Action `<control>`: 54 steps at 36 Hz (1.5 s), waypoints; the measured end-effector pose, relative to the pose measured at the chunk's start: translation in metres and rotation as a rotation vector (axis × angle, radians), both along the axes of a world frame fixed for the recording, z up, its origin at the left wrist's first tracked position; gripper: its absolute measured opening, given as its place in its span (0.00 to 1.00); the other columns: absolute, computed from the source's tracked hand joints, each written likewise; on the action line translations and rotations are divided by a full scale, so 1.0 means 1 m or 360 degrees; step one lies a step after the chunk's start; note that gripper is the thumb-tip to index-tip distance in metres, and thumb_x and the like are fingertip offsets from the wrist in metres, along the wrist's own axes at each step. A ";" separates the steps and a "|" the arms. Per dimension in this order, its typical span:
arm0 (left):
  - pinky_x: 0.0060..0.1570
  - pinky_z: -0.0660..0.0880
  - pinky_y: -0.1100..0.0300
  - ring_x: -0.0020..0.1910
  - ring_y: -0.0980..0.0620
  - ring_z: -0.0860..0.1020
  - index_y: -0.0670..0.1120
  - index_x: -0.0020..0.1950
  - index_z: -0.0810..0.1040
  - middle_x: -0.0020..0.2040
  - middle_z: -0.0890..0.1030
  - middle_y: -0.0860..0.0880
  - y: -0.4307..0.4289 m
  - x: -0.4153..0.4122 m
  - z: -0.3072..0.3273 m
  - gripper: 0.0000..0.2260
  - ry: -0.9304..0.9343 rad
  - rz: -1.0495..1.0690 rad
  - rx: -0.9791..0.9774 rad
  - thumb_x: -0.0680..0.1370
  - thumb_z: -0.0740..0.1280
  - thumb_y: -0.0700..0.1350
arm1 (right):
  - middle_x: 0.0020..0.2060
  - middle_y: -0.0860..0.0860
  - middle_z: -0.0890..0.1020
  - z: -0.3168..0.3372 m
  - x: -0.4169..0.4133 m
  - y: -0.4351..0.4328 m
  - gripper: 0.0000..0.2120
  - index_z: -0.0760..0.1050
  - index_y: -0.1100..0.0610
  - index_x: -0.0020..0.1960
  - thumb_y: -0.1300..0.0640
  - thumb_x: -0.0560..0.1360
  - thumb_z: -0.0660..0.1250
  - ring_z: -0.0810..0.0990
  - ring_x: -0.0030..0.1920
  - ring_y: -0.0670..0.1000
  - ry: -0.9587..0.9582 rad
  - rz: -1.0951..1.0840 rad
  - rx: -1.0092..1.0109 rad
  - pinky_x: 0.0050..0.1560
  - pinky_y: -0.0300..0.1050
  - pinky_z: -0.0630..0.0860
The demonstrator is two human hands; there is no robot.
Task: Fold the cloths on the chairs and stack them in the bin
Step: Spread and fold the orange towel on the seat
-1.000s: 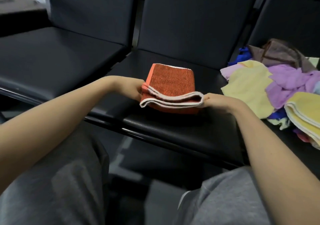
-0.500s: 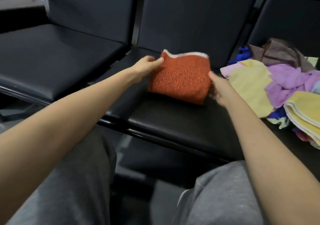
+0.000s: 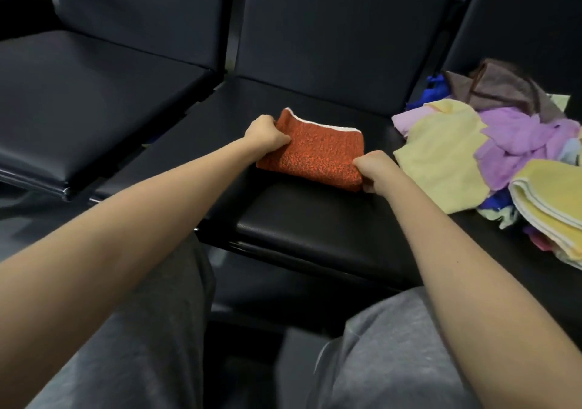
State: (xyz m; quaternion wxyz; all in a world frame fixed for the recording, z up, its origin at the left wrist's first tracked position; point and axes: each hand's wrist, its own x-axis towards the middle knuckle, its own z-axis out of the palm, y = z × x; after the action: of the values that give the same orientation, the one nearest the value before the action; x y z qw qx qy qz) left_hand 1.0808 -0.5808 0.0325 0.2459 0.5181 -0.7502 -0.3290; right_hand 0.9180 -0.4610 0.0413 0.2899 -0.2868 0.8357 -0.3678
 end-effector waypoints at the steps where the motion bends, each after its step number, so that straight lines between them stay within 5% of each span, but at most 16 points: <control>1: 0.46 0.70 0.58 0.56 0.46 0.77 0.41 0.59 0.74 0.55 0.78 0.45 0.000 -0.001 0.001 0.16 -0.0042 0.0016 0.0020 0.73 0.69 0.44 | 0.49 0.56 0.73 -0.001 0.001 -0.001 0.13 0.70 0.60 0.61 0.61 0.78 0.58 0.71 0.37 0.50 -0.0006 0.0000 0.0039 0.30 0.43 0.68; 4: 0.46 0.69 0.56 0.57 0.44 0.75 0.41 0.61 0.70 0.58 0.76 0.44 0.003 -0.004 0.005 0.17 -0.0212 0.0025 -0.0005 0.75 0.66 0.45 | 0.51 0.56 0.73 -0.001 0.002 -0.005 0.18 0.69 0.63 0.65 0.58 0.77 0.59 0.75 0.45 0.53 -0.0015 -0.0066 -0.0032 0.40 0.45 0.71; 7: 0.60 0.68 0.49 0.67 0.41 0.67 0.41 0.69 0.64 0.68 0.68 0.41 0.009 -0.009 0.005 0.23 -0.0402 0.0111 -0.0064 0.77 0.63 0.49 | 0.61 0.57 0.74 -0.001 0.001 -0.009 0.27 0.64 0.62 0.70 0.51 0.75 0.63 0.75 0.59 0.56 0.0028 -0.0161 -0.0111 0.52 0.46 0.71; 10: 0.64 0.66 0.51 0.68 0.41 0.66 0.39 0.72 0.62 0.69 0.67 0.40 0.012 -0.014 0.005 0.26 -0.0330 0.0094 0.0107 0.78 0.62 0.51 | 0.67 0.57 0.71 0.001 0.003 -0.010 0.33 0.59 0.62 0.73 0.47 0.76 0.66 0.72 0.64 0.56 -0.0099 -0.0145 -0.0149 0.55 0.45 0.70; 14: 0.51 0.69 0.59 0.62 0.46 0.73 0.39 0.68 0.67 0.62 0.74 0.45 0.014 -0.014 0.010 0.23 0.0086 0.0033 0.0398 0.77 0.66 0.48 | 0.62 0.54 0.76 0.004 0.008 -0.008 0.32 0.66 0.59 0.71 0.47 0.72 0.71 0.77 0.58 0.55 -0.0449 -0.0121 -0.0162 0.57 0.46 0.74; 18: 0.51 0.71 0.55 0.57 0.46 0.75 0.43 0.66 0.70 0.56 0.74 0.47 0.015 -0.003 0.024 0.23 0.0405 0.0049 0.0909 0.74 0.71 0.46 | 0.55 0.55 0.81 0.005 0.005 -0.005 0.26 0.73 0.57 0.65 0.50 0.70 0.74 0.81 0.53 0.55 -0.0699 -0.0117 -0.0155 0.58 0.51 0.76; 23: 0.39 0.74 0.53 0.44 0.47 0.79 0.45 0.51 0.77 0.48 0.81 0.46 0.010 0.009 0.028 0.10 0.0615 -0.0102 0.1363 0.73 0.71 0.46 | 0.52 0.57 0.82 0.007 -0.003 0.002 0.23 0.73 0.58 0.65 0.57 0.71 0.72 0.81 0.51 0.58 -0.0874 -0.0099 -0.0188 0.56 0.55 0.77; 29: 0.41 0.75 0.54 0.31 0.49 0.83 0.45 0.42 0.78 0.34 0.83 0.47 0.015 0.009 0.027 0.05 0.0851 -0.0306 0.1437 0.77 0.65 0.43 | 0.48 0.57 0.81 0.010 -0.006 0.012 0.17 0.71 0.60 0.65 0.64 0.76 0.64 0.81 0.45 0.56 -0.0874 0.0029 -0.0380 0.40 0.49 0.77; 36: 0.40 0.78 0.54 0.34 0.49 0.83 0.43 0.45 0.78 0.36 0.84 0.46 0.035 0.006 0.031 0.07 0.0989 -0.0432 0.1516 0.79 0.62 0.43 | 0.49 0.55 0.82 0.019 -0.012 0.036 0.18 0.72 0.57 0.64 0.52 0.77 0.66 0.81 0.46 0.55 -0.0919 0.0014 -0.0547 0.43 0.48 0.78; 42: 0.38 0.81 0.55 0.38 0.49 0.83 0.41 0.48 0.77 0.40 0.83 0.45 0.061 -0.009 0.048 0.08 0.1147 -0.0655 0.1603 0.79 0.59 0.40 | 0.54 0.55 0.80 0.011 -0.031 0.070 0.14 0.71 0.56 0.63 0.60 0.78 0.64 0.80 0.49 0.53 -0.0608 0.0041 -0.0700 0.49 0.48 0.77; 47: 0.44 0.76 0.51 0.37 0.48 0.83 0.42 0.49 0.77 0.40 0.83 0.45 0.095 -0.035 0.068 0.08 0.1157 -0.0719 0.1578 0.79 0.61 0.44 | 0.57 0.54 0.80 0.027 -0.053 0.109 0.21 0.70 0.56 0.68 0.57 0.76 0.67 0.80 0.54 0.55 -0.0480 -0.0026 -0.0835 0.55 0.51 0.77; 54: 0.41 0.77 0.49 0.38 0.47 0.82 0.40 0.50 0.75 0.39 0.82 0.43 0.156 -0.085 0.093 0.08 0.1130 -0.0775 0.1665 0.81 0.59 0.42 | 0.48 0.51 0.84 0.051 -0.082 0.186 0.18 0.72 0.53 0.65 0.48 0.78 0.64 0.84 0.46 0.51 -0.0583 -0.0250 -0.0937 0.48 0.47 0.80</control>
State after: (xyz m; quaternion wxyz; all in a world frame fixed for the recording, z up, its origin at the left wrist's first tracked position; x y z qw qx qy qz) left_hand 0.9960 -0.4247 0.1259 0.1131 0.2456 -0.4614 -0.8450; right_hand 0.8359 -0.2751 0.0925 0.3106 -0.2221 0.6476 -0.6594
